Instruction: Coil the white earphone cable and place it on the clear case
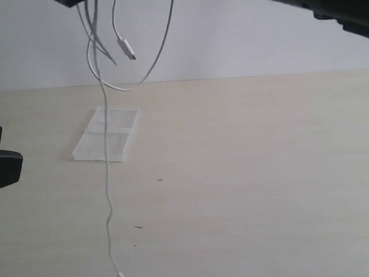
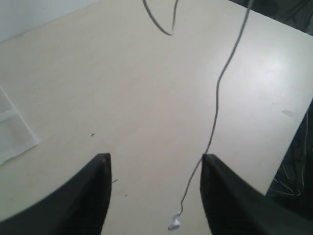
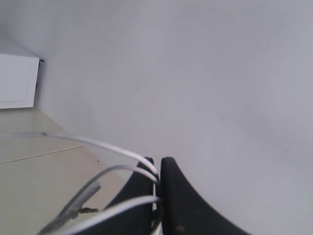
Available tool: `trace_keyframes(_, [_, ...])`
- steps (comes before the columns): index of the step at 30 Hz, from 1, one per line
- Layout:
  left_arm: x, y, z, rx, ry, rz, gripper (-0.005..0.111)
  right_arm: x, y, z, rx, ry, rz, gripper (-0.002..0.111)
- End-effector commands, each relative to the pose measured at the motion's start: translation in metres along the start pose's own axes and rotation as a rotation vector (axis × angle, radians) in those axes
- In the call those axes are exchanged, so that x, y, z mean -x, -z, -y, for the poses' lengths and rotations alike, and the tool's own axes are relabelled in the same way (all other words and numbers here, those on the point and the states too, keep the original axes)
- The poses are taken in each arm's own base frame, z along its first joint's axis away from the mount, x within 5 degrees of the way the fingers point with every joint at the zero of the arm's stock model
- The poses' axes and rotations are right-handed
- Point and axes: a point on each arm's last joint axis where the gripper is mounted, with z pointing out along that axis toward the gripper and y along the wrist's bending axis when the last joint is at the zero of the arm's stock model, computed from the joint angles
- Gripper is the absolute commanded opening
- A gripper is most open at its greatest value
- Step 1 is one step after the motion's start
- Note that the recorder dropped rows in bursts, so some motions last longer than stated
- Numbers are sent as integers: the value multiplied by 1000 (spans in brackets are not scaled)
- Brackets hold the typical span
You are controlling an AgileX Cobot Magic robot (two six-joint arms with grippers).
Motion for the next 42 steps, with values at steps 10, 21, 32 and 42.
trace_keyframes(10, [3, 0, 8, -97, 31, 11, 54, 13, 5, 1, 23, -27, 36, 0])
trace_keyframes(21, [15, -43, -4, -117, 44, 12, 54, 12, 5, -3, 65, -60, 29, 0])
trace_keyframes(32, [16, -88, -14, -155, 31, -20, 63, 12, 6, -4, 80, -62, 26, 0])
trace_keyframes(42, [4, -103, -13, -229, -3, -139, 75, 12, 6, -4, 79, -50, 28, 0])
